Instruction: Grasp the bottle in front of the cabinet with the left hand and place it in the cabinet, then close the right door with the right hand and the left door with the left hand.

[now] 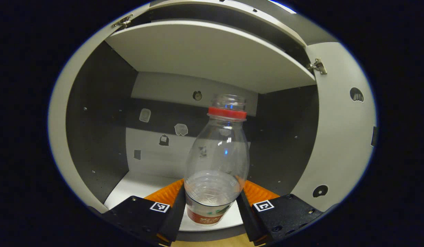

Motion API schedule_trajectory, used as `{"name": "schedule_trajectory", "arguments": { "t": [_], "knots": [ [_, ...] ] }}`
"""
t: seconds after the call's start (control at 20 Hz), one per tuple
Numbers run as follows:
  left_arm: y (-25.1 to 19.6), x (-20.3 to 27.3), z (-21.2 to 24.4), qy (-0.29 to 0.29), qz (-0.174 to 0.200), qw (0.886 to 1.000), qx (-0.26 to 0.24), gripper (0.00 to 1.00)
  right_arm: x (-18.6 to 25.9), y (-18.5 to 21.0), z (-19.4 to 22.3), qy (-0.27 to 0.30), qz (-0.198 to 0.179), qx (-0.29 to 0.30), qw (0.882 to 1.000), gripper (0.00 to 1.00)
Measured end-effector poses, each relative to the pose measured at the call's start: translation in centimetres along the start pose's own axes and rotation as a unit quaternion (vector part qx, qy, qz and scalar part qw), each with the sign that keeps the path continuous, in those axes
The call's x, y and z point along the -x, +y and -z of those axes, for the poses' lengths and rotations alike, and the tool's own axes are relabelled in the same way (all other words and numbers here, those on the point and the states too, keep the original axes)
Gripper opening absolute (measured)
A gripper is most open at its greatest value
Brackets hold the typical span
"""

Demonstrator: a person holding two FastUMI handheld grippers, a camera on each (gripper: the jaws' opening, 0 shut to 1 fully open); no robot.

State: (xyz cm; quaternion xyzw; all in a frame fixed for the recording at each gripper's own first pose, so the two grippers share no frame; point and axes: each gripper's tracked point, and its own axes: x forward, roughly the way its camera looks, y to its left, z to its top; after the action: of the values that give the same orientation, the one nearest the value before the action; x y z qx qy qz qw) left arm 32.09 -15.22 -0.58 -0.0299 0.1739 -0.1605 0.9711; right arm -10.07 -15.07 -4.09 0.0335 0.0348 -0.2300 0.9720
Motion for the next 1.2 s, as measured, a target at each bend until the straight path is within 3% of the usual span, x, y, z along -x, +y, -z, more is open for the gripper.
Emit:
{"name": "schedule_trajectory", "arguments": {
  "t": [0.25, 0.6, 0.9, 1.05, 1.1, 1.2],
  "knots": [
    [1.9, -5.6, 3.8, 0.059, -0.03, 0.997, -0.025, 0.75, 0.5, -2.3, 0.0, 0.002, 0.033, -0.012, 0.999, 0.98],
    [2.1, -7.2, 6.7, 0.107, -0.025, 0.994, -0.009, 0.75, 0.6, -2.8, 0.0, -0.001, 0.051, -0.011, 0.999, 0.98],
    [2.1, -7.4, 7.1, 0.102, -0.021, 0.994, 0.01, 0.76, 0.2, -2.4, -0.1, -0.002, 0.049, -0.008, 0.999, 0.98],
    [2.9, -7.4, 7.6, 0.104, -0.034, 0.994, 0.015, 0.82, 0.2, -2.6, 0.1, -0.001, 0.051, -0.009, 0.999, 0.98],
    [3.2, -7.5, 7.8, 0.105, -0.04, 0.994, 0.02, 0.9, 0.1, -2.6, 0.0, -0.001, 0.052, -0.009, 0.999, 0.98],
    [3.0, -7.2, 7.9, 0.1, -0.033, 0.994, 0.037, 0.95, 0.1, -2.7, -0.1, -0.001, 0.052, -0.006, 0.999, 0.98]
  ]
}}
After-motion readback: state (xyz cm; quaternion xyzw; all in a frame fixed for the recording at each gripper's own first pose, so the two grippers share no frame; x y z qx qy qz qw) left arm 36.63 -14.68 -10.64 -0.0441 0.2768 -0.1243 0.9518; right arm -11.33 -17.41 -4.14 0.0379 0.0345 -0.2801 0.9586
